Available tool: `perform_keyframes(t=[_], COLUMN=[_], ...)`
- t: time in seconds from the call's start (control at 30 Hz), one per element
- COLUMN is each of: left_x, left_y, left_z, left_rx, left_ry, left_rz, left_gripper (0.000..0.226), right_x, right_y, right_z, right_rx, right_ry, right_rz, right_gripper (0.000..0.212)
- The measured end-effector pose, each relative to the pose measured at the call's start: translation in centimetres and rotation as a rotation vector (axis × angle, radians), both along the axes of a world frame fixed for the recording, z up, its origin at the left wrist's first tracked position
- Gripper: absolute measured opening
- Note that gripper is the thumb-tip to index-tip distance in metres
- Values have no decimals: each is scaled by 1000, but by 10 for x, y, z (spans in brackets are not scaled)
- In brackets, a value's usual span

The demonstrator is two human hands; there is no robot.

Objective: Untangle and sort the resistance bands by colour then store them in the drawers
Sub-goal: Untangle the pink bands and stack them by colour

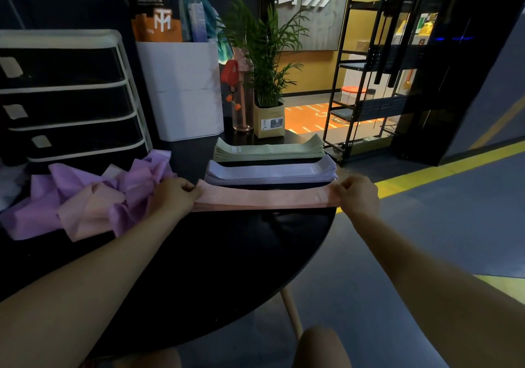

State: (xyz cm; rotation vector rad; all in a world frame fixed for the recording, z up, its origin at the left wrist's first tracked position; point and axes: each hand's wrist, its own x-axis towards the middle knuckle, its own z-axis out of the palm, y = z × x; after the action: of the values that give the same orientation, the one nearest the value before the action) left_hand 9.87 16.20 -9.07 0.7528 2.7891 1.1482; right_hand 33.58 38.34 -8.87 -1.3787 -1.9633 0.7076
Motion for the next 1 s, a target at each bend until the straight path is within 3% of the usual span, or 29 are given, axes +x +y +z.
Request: perform_keyframes(t=[0.13, 0.27, 0.47, 0.53, 0.6, 0.73, 0.87, 1.0], left_x=[4, 7, 11, 13, 15, 16, 13, 9], left_y=[2, 1, 0, 0, 0, 1, 1, -3], left_z=[-4, -11, -17, -19, -19, -22, -25, -30], left_rx=[21, 76, 153, 151, 157, 263, 346, 258], left_ry=[6, 17, 44, 53, 63, 89, 168, 221], left_rz=[21, 35, 54, 48, 51, 17, -59, -166], left_gripper=[23, 11, 16, 15, 15, 17, 19, 25], right_x=[-1, -4, -7, -15, -30, -58, -63, -67], right_y=[1, -2, -12, -27, -45, -72, -71, -73], right_z=[-9, -14, -1, 10, 16, 1, -16, -22], right_rx=[19, 93, 357, 456, 517, 489, 434, 432], right_ry=[-28, -66, -246, -205, -167, -269, -255, -256], right_rz=[4, 1, 15, 105, 329, 713, 713, 714], right_gripper=[27, 18, 35, 37, 34, 42, 43, 38])
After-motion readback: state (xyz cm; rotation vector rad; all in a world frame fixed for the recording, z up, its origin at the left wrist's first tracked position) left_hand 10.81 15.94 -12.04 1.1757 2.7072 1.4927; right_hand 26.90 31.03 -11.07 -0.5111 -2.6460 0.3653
